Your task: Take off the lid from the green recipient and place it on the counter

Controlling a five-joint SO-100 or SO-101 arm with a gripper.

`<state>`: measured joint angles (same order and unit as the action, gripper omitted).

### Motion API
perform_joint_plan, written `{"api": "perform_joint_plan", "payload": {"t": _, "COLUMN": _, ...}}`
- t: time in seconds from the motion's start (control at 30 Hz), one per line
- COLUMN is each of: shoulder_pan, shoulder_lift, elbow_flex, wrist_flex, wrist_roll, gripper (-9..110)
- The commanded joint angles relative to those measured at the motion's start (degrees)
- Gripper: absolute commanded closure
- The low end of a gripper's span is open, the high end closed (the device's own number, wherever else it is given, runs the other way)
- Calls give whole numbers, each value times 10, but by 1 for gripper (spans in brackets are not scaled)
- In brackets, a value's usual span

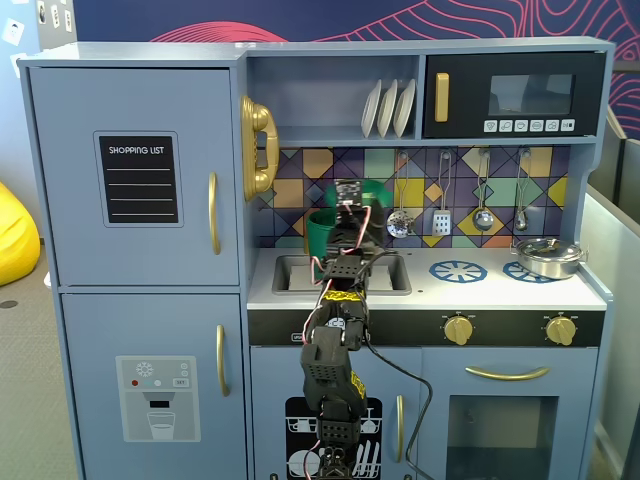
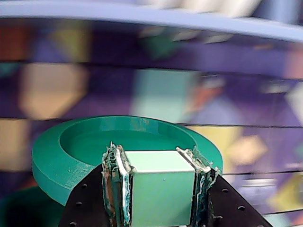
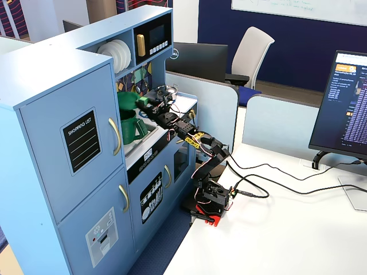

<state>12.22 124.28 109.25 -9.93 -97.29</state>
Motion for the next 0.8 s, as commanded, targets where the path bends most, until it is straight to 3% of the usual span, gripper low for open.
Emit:
{"api": "perform_joint_plan", "payload": {"t": 0.0, "shoulder_pan": 65, "shoulder_lift": 18, "elbow_flex": -50, "wrist_flex": -2, "wrist_roll": 14, "gripper": 101}}
{"api": "perform_joint_plan", "payload": {"t": 0.27, "shoulder_pan": 171, "shoulder_lift": -13, "elbow_flex": -21, "wrist_flex": -22, "wrist_roll": 33, "gripper": 101}}
{"api": "perform_joint_plan", "payload": {"t": 0.77, "shoulder_pan": 196, "shoulder_lift": -107, "elbow_flex": 94, "wrist_flex": -138, "wrist_roll": 21, "gripper": 101}}
